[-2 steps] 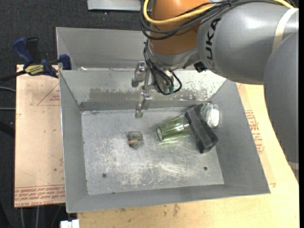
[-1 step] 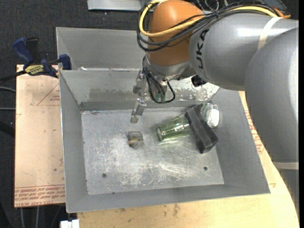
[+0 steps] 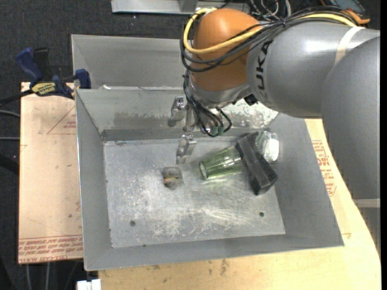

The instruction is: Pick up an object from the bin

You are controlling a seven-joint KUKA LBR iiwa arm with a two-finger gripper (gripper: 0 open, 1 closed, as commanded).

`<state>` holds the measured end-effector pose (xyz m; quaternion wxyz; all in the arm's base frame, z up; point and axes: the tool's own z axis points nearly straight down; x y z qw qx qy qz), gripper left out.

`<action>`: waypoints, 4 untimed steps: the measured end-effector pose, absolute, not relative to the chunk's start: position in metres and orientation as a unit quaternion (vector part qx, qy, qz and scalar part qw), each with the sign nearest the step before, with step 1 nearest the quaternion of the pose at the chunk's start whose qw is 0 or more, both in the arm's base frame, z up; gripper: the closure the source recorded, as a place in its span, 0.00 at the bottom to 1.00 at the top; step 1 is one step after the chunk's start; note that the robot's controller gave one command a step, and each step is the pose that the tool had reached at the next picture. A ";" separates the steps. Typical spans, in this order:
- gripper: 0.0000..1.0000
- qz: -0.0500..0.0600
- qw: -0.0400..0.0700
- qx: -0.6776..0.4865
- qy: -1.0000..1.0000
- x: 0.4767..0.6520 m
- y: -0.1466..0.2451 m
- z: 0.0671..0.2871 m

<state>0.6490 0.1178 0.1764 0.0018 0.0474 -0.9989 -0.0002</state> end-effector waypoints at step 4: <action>1.00 -0.001 -0.002 0.079 -0.997 0.644 0.115 0.102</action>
Offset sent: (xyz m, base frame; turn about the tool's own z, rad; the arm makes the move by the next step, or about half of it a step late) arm -0.0189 0.0027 -0.1017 -0.1497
